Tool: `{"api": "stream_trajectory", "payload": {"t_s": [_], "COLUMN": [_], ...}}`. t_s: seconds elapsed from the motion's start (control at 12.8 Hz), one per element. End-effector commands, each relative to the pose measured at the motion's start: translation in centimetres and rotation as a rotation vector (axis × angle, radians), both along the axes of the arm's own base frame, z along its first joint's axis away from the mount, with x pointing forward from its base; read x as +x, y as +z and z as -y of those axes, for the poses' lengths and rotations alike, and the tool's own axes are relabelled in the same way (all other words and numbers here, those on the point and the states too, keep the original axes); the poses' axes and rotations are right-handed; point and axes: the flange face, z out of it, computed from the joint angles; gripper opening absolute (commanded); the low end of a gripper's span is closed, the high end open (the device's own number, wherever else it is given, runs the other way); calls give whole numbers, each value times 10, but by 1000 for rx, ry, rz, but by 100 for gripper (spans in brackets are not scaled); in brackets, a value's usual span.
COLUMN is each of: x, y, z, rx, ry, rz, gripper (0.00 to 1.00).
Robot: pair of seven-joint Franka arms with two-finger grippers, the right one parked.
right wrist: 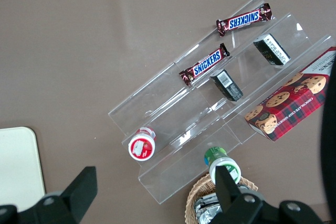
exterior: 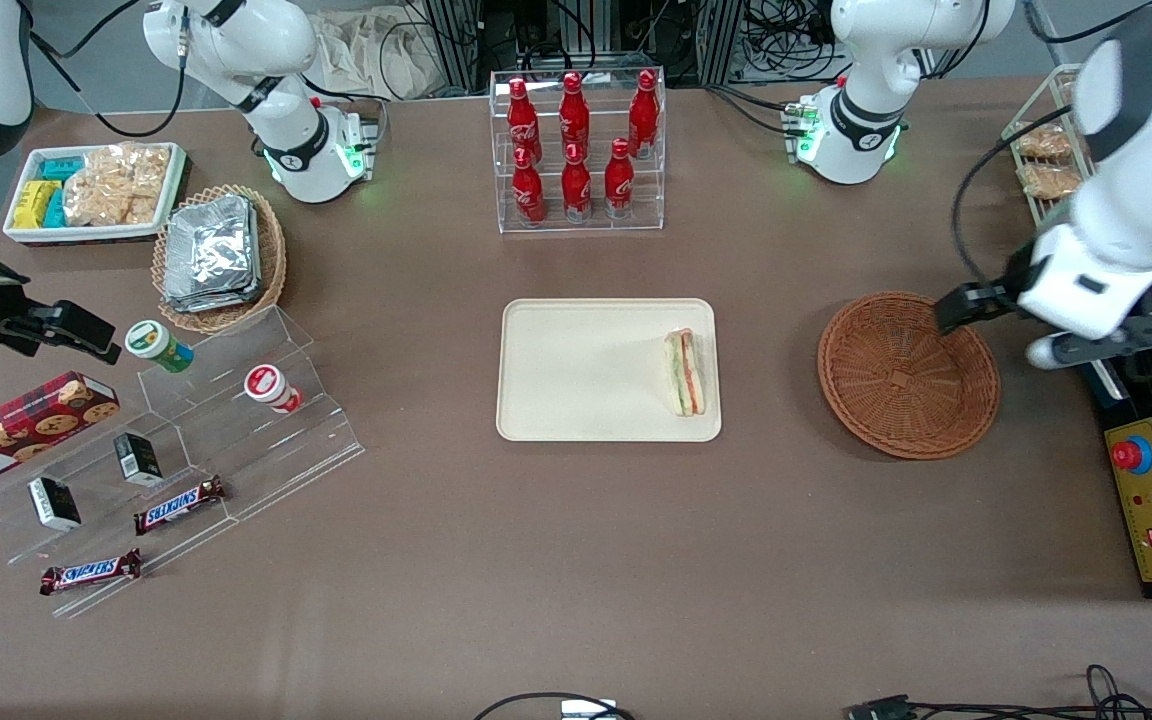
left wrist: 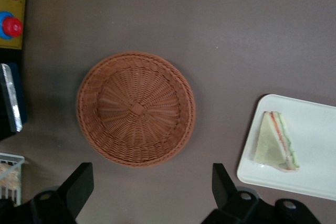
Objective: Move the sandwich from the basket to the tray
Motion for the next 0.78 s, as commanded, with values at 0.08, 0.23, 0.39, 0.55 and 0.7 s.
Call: {"api": "stream_trajectory", "payload": {"t_s": [0.08, 0.23, 0.39, 0.55, 0.7], "x": [0, -1, -2, -1, 1], "y": [28, 31, 43, 48, 49], "z": [7, 9, 12, 12, 2], "rx": [0, 0, -13, -23, -53], "ry": [-39, -6, 19, 23, 43], "rz": [35, 26, 40, 38, 9], "gripper": [100, 100, 100, 100, 100]}}
